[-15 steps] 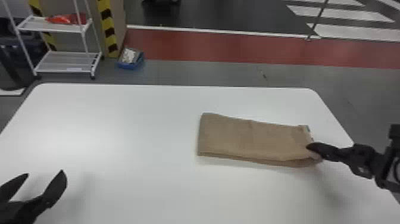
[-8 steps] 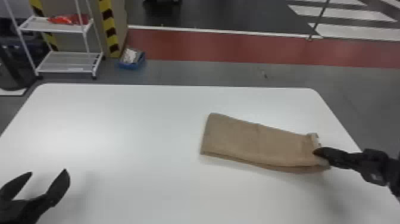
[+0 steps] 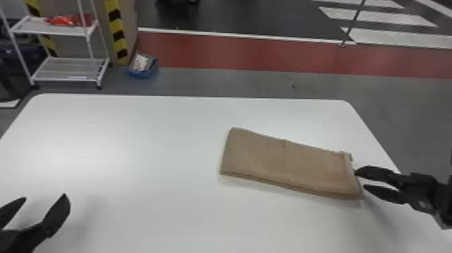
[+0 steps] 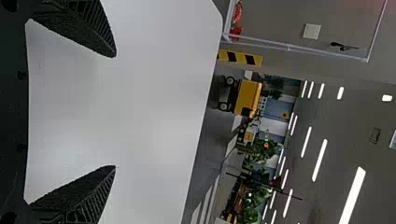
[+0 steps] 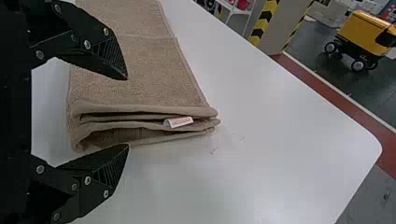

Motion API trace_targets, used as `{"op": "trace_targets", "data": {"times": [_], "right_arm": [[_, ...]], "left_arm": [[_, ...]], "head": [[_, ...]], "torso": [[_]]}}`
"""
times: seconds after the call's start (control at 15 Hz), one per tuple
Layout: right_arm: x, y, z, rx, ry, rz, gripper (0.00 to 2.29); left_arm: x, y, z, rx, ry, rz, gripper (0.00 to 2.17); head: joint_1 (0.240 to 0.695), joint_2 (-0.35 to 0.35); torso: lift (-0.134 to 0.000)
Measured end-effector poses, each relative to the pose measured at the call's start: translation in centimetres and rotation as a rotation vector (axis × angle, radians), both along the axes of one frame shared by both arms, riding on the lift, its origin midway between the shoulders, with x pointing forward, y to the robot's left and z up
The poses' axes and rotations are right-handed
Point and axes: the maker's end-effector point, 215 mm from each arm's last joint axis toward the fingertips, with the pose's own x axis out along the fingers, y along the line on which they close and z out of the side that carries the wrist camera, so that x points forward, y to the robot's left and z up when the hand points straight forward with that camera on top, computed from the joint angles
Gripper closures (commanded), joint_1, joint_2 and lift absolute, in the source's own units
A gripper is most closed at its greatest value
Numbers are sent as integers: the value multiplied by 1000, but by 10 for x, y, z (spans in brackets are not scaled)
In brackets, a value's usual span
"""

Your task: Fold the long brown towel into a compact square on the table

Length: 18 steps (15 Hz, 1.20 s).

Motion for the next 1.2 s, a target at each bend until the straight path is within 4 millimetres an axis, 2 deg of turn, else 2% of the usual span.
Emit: {"op": "trace_targets", "data": {"times": [0.27, 0.6, 0.73, 0.87, 0.93, 1.0, 1.2], "right_arm": [[7, -4, -9, -48, 43, 4, 421], [17, 5, -19, -104, 97, 38, 464], [17, 9, -24, -117, 119, 50, 873], [18, 11, -25, -117, 125, 53, 1058], [17, 13, -25, -112, 127, 53, 1322], [17, 15, -24, -98, 128, 52, 1396], [19, 22, -12, -21, 86, 35, 1396]], "left_arm": [[-3, 1, -2, 1, 5, -1, 16], [-5, 8, -2, 6, 6, 3, 16], [-7, 12, -4, 6, 8, 6, 16], [-8, 16, -6, 7, 12, 11, 19], [-8, 17, -7, 6, 13, 12, 19], [-8, 17, -6, 7, 11, 13, 19], [-7, 18, -3, 9, 3, 14, 19]], "head": [[695, -165], [695, -145], [695, -135], [695, -127], [695, -125], [695, -122], [695, -110]], "torso": [[-123], [-123], [-123], [-123], [-123], [-123], [-123]]}}
